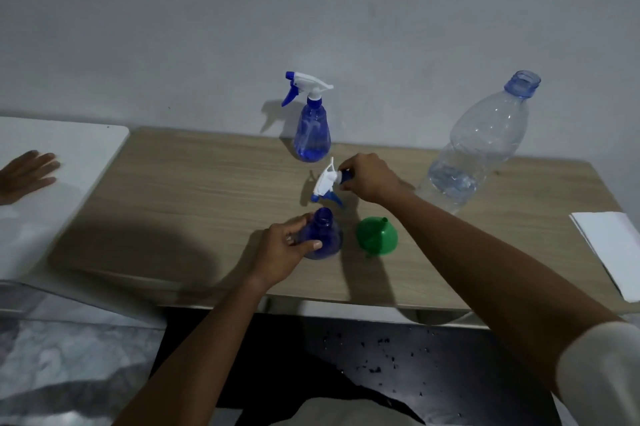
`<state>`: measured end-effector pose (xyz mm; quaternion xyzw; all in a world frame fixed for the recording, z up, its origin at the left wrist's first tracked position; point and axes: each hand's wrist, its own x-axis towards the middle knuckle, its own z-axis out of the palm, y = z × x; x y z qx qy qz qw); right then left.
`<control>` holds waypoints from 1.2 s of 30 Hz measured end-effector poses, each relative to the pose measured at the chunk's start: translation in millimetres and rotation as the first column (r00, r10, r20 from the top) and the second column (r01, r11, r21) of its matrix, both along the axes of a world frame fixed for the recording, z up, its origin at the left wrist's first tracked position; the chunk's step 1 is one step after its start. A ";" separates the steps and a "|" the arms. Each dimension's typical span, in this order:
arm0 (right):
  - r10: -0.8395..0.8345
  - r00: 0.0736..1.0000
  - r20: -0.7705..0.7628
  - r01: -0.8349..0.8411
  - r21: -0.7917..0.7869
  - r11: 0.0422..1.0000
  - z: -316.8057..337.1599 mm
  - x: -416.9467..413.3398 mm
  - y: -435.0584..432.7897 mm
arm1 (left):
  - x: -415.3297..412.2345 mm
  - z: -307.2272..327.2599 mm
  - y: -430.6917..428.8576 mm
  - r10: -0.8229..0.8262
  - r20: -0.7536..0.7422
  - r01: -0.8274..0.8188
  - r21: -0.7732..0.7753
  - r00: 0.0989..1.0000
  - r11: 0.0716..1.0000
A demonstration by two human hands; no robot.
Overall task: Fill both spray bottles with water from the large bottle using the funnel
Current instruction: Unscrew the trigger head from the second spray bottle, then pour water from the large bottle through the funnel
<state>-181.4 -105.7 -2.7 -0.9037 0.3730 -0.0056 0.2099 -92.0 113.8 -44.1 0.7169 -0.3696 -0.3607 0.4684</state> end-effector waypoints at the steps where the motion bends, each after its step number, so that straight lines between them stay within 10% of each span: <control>1: 0.005 1.000 -0.025 -0.005 -0.006 1.000 -3.4 1.9 -1.3 | 0.5 -2.0 -0.4 -0.002 -0.006 0.003 0.003 1.000 1.000; 19: -0.070 0.997 0.013 0.068 0.112 0.991 -21.0 -2.1 6.7 | 4.2 -19.1 -1.4 -0.007 -0.040 0.005 -0.058 0.999 0.998; 30: 0.006 0.956 -0.294 -0.037 -0.099 0.994 -5.5 -86.0 44.5 | -18.6 2.2 -1.3 0.049 0.293 -0.040 -0.037 0.955 0.999; 36: -0.051 0.982 -0.180 0.022 -0.159 0.987 -7.8 -117.7 53.4 | -44.5 1.2 -19.1 0.146 0.261 -0.132 -0.070 0.954 0.989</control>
